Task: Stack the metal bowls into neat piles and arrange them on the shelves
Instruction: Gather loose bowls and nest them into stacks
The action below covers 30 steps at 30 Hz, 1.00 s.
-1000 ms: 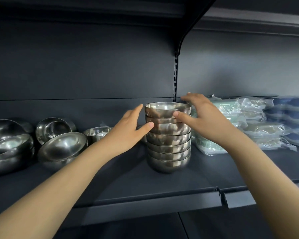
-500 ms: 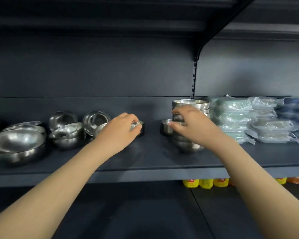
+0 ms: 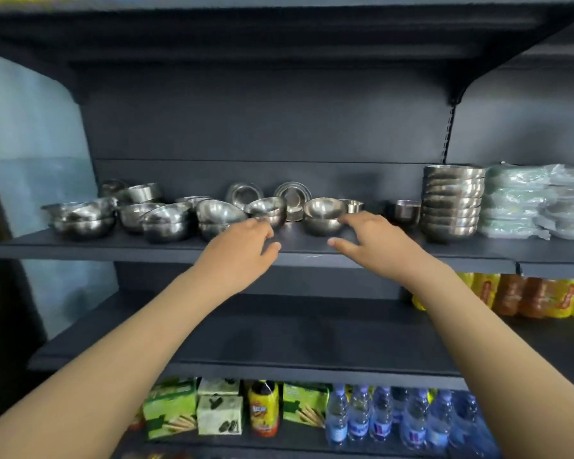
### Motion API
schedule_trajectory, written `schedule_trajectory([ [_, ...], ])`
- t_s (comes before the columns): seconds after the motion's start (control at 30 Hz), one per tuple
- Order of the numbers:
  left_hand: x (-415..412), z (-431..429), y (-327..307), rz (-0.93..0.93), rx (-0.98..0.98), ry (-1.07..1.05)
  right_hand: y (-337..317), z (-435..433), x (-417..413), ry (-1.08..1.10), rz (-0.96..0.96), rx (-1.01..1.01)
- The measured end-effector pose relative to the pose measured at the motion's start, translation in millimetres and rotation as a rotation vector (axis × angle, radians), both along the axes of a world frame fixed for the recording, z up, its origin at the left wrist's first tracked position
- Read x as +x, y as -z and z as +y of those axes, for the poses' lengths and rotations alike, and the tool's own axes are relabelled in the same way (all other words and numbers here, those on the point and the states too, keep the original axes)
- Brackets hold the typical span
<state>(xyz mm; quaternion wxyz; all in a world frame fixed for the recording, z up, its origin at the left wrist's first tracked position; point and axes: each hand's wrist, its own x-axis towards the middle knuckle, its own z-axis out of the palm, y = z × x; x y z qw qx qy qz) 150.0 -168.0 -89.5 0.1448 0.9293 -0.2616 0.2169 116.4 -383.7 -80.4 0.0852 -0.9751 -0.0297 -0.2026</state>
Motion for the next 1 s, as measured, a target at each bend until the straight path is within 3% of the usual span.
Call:
schedule_trajectory([
  [0.4, 14.4, 123.8, -10.0, -0.027, 0.019, -0.128, 6.6, 129.2, 44.1, -0.156, 0.016, -0.009],
  [0.73, 137.9, 172.6, -4.0, -0.069, 0.079, -0.184, 8.4, 166.9, 174.2, -0.202, -0.019, 0.104],
  [1.0, 226.1, 163.6, -5.8, -0.004, 0.143, -0.06, 9.5, 148.7, 248.1, -0.204, 0.087, 0.215],
])
